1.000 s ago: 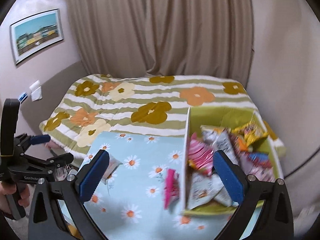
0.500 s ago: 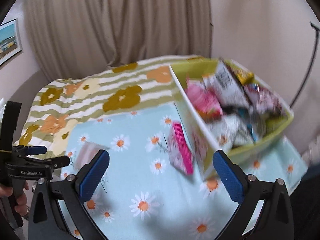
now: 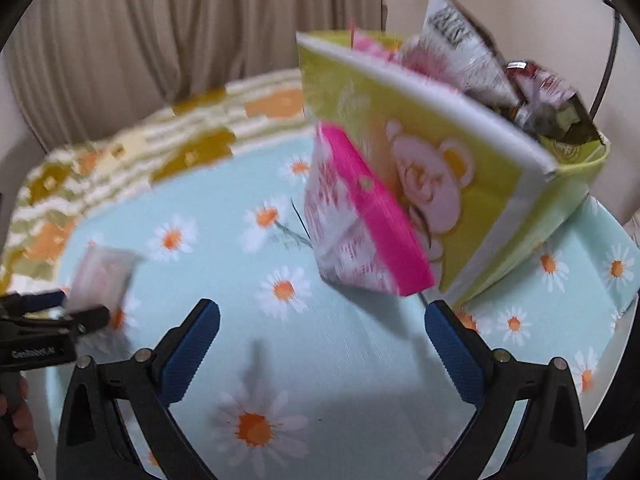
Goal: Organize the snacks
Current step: 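Grasp the translucent wrapped cake with left tool while right tool grasps the pink-white bag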
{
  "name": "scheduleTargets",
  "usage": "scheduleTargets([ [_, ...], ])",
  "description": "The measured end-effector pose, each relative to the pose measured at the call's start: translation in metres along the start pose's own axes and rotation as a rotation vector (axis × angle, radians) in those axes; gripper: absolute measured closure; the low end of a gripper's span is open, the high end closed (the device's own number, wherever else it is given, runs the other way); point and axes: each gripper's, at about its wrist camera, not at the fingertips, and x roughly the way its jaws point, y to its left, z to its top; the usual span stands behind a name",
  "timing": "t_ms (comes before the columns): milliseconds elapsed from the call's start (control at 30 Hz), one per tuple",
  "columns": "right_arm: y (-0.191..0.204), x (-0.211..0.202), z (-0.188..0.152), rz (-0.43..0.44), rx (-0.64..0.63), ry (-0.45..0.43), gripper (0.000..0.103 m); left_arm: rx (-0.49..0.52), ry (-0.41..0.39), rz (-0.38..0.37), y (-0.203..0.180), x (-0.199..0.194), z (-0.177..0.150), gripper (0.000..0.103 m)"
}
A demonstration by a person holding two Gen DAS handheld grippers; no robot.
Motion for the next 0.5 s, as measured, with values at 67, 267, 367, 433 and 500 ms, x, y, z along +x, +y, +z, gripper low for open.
scheduleTargets([
  [67, -0.003, -0.005, 0.0, -0.005, 0.011, -0.025, 0.004, -0.001, 0.005, 0.001, 0.001, 0.004, 0.002, 0.022],
  [267, -0.005, -0.004, 0.006, -0.013, 0.023, -0.008, 0.004, 0.031, 0.025, -0.007, -0.003, 0.015, 0.01, 0.034],
  [367, 0.0, -0.003, 0.014, -0.045, -0.013, -0.027, 0.004, 0.044, 0.021, -0.003, -0.007, 0.015, 0.013, 0.04],
  [433, 0.001, 0.002, 0.021, -0.048, -0.016, -0.029, 0.004, 0.048, 0.024, -0.003, -0.008, 0.016, 0.014, 0.041],
  [500, 0.001, 0.01, 0.028, -0.057, -0.009, -0.014, 0.004, 0.049, 0.027, -0.006, -0.007, 0.016, 0.016, 0.042],
])
